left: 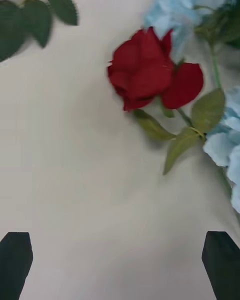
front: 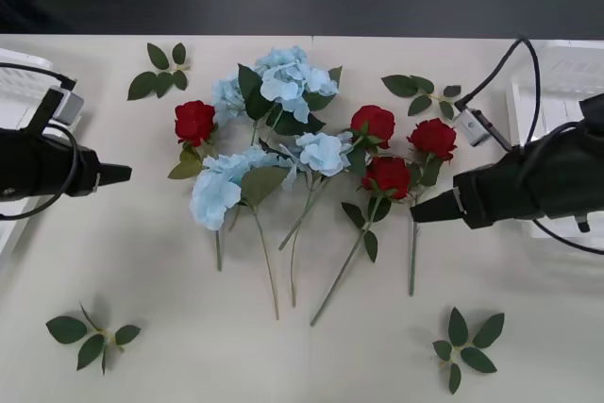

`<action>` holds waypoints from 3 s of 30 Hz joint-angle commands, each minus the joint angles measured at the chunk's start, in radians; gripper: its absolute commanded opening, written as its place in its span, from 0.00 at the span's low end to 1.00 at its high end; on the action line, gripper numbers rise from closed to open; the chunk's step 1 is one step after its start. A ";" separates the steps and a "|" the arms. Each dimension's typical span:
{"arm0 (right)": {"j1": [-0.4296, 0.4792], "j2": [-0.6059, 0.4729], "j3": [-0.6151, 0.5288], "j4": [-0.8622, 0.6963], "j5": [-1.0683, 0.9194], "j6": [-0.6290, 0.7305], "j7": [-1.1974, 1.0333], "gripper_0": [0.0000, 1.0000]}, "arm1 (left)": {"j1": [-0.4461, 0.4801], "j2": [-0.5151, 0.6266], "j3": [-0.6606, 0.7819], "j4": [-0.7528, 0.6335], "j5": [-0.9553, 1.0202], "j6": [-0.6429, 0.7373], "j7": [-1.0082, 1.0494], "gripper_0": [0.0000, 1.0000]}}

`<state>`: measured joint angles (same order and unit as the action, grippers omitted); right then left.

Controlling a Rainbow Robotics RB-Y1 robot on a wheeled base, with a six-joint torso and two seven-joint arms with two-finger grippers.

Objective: Put the red flowers into the right box and the blue flowers into the left box

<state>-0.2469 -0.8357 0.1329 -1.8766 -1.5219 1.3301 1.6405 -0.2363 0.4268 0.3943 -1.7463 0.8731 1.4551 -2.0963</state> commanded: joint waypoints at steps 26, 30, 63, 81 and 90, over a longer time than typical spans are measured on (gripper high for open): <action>-0.022 -0.002 0.231 -0.072 0.479 -0.175 -0.789 1.00 | -0.080 -0.224 -0.255 -0.032 -0.494 -0.127 0.568 1.00; -0.045 0.015 0.264 -0.072 0.566 -0.126 -0.835 1.00 | -0.080 -0.257 -0.284 -0.032 -0.562 -0.127 0.588 1.00; -0.160 0.336 0.266 0.195 1.062 0.032 -0.837 1.00 | -0.156 -0.332 -0.362 0.182 -0.715 -0.243 0.633 1.00; -0.201 0.339 0.332 0.343 1.097 -0.022 -0.829 1.00 | -0.155 -0.333 -0.367 0.214 -0.749 -0.257 0.630 0.08; -0.203 0.346 0.335 0.344 1.115 -0.019 -0.820 0.00 | -0.153 -0.332 -0.373 0.214 -0.757 -0.256 0.619 0.00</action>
<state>-0.4446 -0.4997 0.4675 -1.5403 -0.4078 1.3240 0.8313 -0.3706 0.1097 0.0316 -1.5215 0.1302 1.2064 -1.4898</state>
